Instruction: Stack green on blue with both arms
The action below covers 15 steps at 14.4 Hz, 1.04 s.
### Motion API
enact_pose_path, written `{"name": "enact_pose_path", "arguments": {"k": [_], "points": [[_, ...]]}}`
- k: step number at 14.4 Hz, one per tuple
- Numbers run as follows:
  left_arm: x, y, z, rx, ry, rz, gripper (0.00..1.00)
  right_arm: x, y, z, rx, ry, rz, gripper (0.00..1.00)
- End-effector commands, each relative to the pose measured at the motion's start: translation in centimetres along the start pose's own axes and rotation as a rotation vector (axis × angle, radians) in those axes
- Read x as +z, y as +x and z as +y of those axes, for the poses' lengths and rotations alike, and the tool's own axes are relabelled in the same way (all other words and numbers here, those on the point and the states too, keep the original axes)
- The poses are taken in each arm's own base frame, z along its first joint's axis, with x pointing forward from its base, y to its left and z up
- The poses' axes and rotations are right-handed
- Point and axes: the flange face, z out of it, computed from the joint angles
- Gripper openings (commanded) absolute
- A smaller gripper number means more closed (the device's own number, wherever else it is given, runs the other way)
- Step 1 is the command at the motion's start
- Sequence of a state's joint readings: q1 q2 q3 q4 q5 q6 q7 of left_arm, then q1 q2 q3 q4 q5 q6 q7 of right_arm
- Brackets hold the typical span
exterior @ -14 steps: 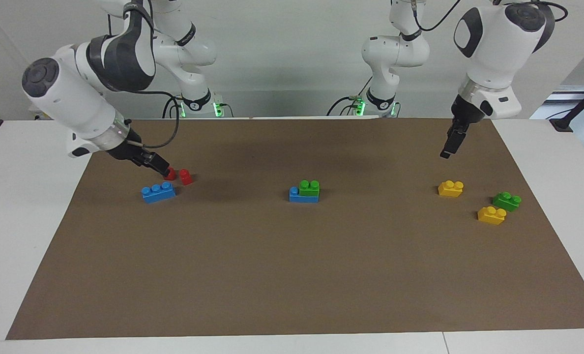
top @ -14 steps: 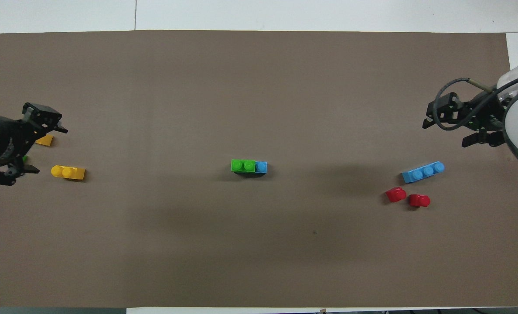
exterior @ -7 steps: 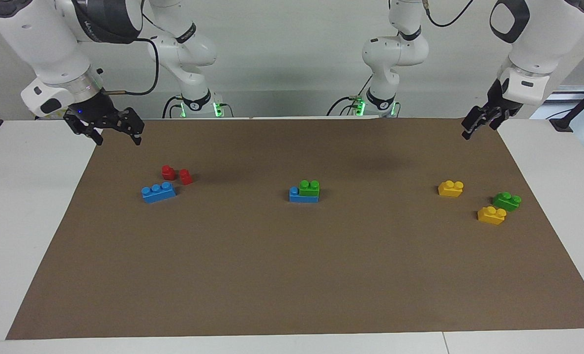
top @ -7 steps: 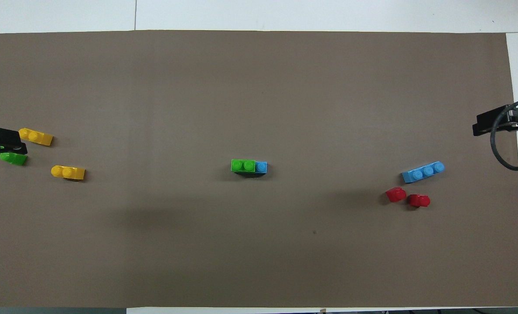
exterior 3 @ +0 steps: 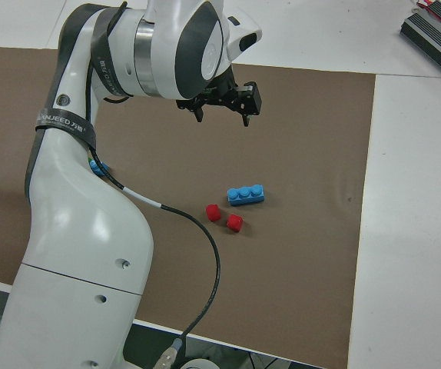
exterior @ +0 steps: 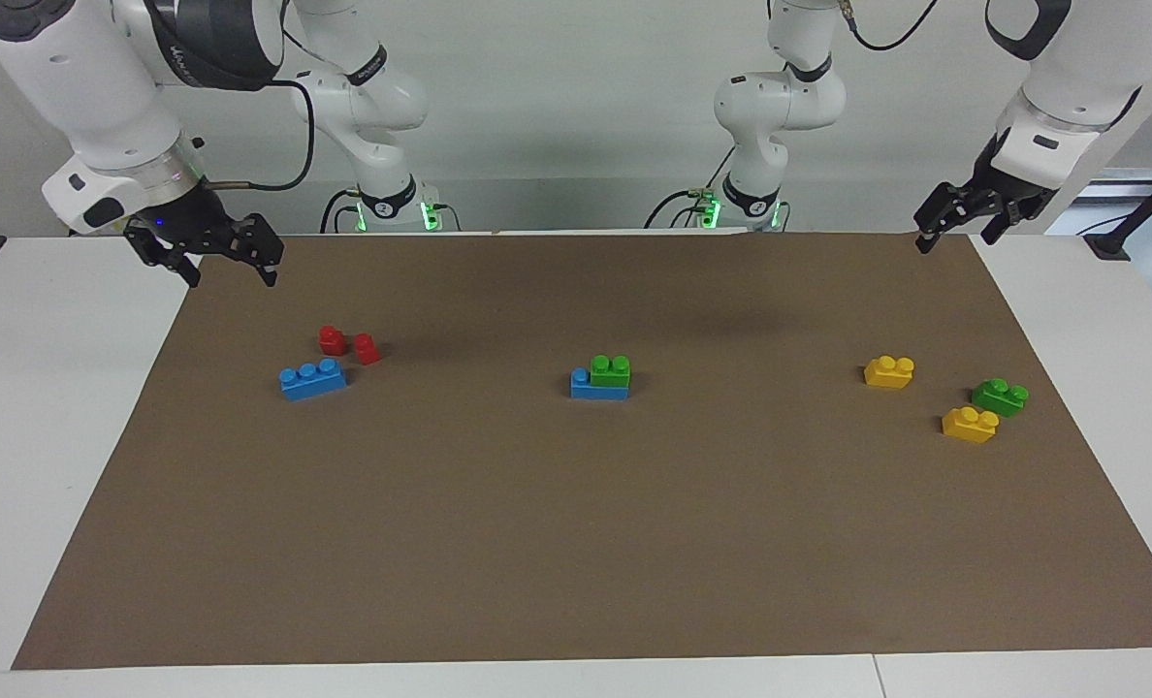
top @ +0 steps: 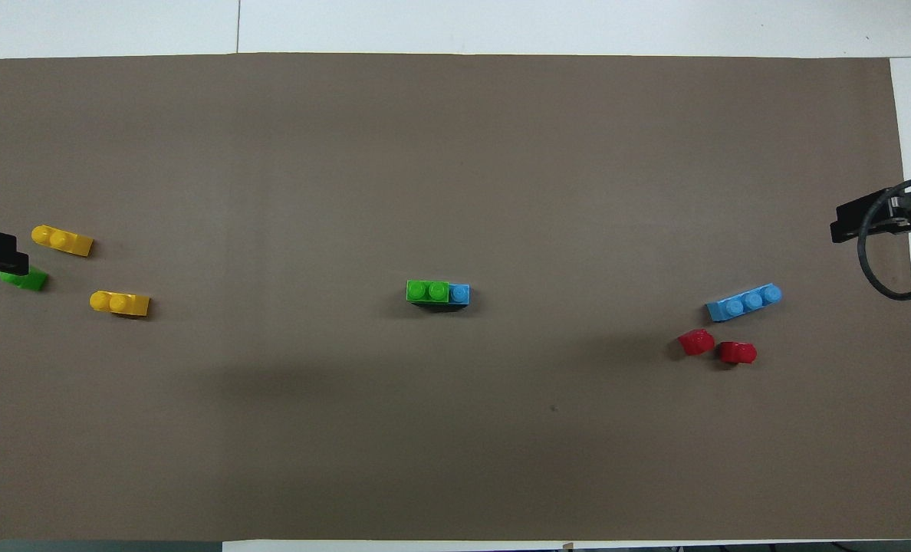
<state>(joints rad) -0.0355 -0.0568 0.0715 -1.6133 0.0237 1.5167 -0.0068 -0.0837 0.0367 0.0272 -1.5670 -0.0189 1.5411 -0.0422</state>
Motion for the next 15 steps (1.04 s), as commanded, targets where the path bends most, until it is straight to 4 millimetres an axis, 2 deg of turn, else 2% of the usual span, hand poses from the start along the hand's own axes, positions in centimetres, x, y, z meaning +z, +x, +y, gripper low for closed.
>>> {"name": "enact_pose_path", "arguments": {"k": [1,5,15], "points": [[-0.29,0.61,0.08,0.06,-0.025,-0.028,1.0,0.3,-0.29,0.37,-0.012,-0.016,-0.021,1.0],[0.07,1.31,0.73,0.069,-0.037,0.021,1.0,0.22,-0.39,0.11,-0.018,-0.017,-0.021,1.0],[0.02,0.71,0.58,0.073,-0.04,-0.02,1.0,0.22,-0.46,0.09,-0.018,-0.015,-0.023,1.0]]}}
